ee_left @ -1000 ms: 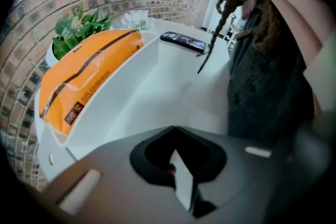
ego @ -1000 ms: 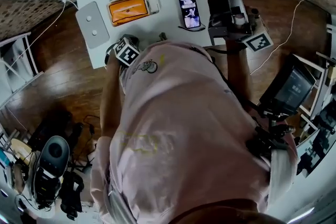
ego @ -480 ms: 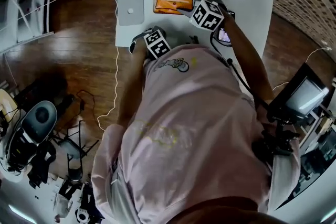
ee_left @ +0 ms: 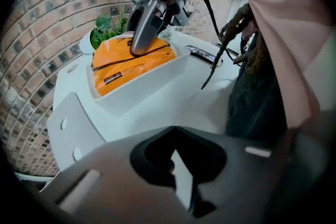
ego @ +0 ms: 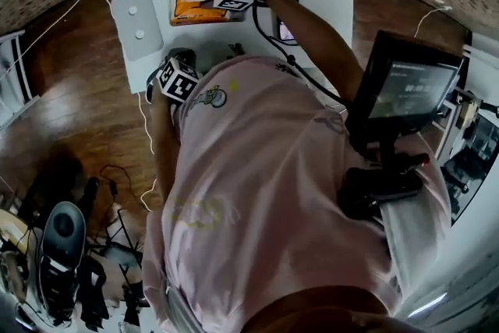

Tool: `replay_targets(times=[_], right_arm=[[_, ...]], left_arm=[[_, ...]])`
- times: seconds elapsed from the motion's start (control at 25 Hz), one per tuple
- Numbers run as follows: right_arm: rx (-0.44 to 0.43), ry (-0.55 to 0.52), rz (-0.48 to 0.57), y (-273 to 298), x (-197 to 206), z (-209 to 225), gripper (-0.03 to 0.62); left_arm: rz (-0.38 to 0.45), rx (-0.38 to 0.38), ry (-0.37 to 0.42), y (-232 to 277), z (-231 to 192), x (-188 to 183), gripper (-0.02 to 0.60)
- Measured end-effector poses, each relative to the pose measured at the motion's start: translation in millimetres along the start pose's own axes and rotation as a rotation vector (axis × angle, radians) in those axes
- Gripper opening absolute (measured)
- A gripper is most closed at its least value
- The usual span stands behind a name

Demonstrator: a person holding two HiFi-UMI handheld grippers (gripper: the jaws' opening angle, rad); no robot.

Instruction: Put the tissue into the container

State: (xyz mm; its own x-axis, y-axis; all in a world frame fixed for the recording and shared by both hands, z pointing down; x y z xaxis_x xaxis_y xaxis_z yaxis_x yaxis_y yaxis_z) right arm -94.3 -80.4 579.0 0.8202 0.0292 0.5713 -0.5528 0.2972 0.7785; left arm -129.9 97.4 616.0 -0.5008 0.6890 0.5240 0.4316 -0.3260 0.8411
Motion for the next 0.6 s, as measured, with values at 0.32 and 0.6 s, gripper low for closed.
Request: replay_targets(times=[0.32,0.6], right_arm=[[0.006,0.130,0.433,-94,-23,-19,0.120],[0.163,0.083,0.707,-226,-30,-35,0.123]], left_arm=[[0.049,0.049,0.028,5,1,-5,0.005],[0.099,0.010,0.029,-5,12,-19,0.005]])
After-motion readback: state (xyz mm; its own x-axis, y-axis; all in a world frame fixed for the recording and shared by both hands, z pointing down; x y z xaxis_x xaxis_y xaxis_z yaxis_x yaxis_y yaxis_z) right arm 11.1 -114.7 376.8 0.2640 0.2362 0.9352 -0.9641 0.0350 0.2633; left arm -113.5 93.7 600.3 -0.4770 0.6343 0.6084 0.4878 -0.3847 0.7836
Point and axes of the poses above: the fingertips, and each gripper's own axes: y forward along the fingers, z to its right, x out of its underside, the point moved 5 cm from there along -y, backward along the fingers, and after that the axes turned 7 degrees about z, right-handed, at the moved point
